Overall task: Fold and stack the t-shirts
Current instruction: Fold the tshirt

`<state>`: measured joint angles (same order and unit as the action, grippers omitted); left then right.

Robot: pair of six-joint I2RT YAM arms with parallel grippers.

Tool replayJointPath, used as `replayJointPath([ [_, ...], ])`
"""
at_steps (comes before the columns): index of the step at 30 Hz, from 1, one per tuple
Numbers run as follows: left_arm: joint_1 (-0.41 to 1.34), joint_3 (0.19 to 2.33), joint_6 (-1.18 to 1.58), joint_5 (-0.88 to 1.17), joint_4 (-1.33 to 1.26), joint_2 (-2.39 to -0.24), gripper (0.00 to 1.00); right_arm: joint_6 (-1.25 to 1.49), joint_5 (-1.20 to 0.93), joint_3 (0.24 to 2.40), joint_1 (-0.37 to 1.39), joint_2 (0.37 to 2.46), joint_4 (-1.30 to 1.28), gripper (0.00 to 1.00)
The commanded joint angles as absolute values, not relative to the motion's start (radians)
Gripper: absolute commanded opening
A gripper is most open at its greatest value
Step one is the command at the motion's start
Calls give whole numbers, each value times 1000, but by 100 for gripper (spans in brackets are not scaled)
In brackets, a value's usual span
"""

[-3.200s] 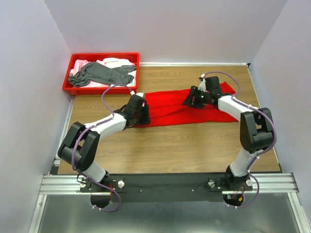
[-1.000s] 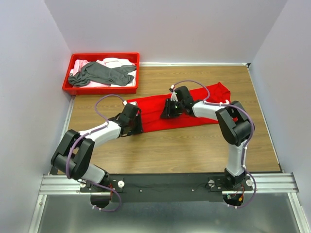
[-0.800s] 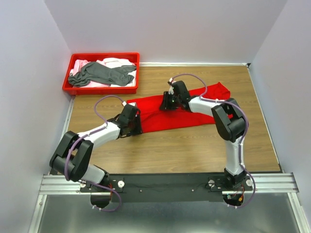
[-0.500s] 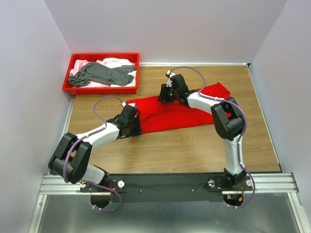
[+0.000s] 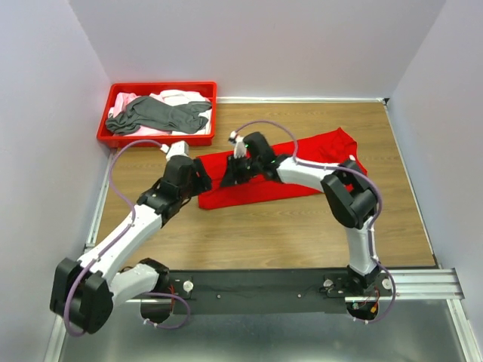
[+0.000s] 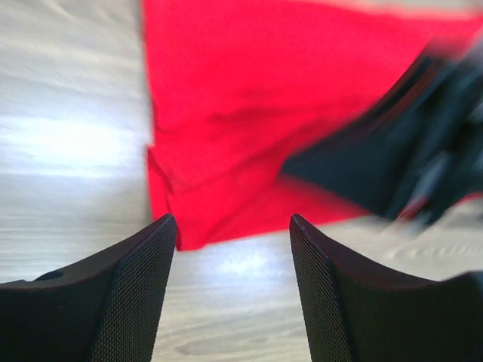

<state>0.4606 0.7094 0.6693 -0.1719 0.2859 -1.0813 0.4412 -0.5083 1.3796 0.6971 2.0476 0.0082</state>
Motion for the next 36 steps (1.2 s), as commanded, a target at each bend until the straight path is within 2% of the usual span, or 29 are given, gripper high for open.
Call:
replayJointPath([
  [1, 402, 724, 652, -290, 324, -988, 74, 462, -549, 1413, 756, 2138, 31, 25],
  [6, 334, 712, 555, -337, 308, -893, 79, 468, -560, 1480, 770, 2224, 32, 25],
  [14, 319, 666, 459, -411, 226, -786, 80, 462, -523, 1514, 773, 2267, 31, 25],
  [25, 319, 641, 453, -376, 192, -785, 80, 434, -434, 1669, 747, 2344, 18, 26],
  [32, 321, 635, 437, -324, 175, -808, 80, 443, -374, 1874, 674, 2396, 3, 37],
  [36, 321, 637, 428, -188, 150, -873, 80, 469, -356, 1821, 579, 2283, -32, 44],
])
